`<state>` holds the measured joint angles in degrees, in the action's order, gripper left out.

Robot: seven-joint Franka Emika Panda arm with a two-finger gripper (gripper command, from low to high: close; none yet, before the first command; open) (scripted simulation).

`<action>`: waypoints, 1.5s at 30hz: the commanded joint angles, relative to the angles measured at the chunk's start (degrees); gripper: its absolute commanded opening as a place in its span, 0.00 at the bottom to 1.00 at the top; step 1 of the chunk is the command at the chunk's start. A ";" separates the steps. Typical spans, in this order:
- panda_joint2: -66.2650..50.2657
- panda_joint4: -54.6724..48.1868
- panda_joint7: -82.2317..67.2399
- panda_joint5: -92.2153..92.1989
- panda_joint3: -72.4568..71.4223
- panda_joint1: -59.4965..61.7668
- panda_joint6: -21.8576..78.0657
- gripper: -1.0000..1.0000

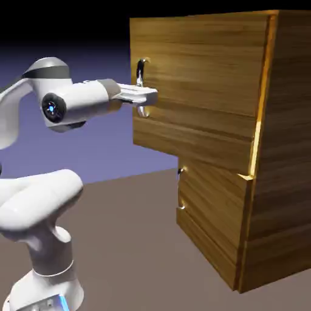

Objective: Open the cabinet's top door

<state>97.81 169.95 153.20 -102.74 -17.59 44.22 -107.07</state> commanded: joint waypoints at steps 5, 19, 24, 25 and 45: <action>1.40 0.88 0.14 0.09 3.57 7.50 9.90 0.00; -15.91 -3.44 -12.64 16.57 23.04 15.29 33.60 0.00; -26.29 -8.21 -18.90 25.10 30.35 12.51 39.58 0.00; -28.37 -9.33 -20.08 26.69 31.69 11.78 40.72 0.00; -69.91 -42.28 -42.05 49.63 57.07 -11.72 68.11 0.00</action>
<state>27.91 127.67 111.17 -53.14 39.48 32.50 -39.01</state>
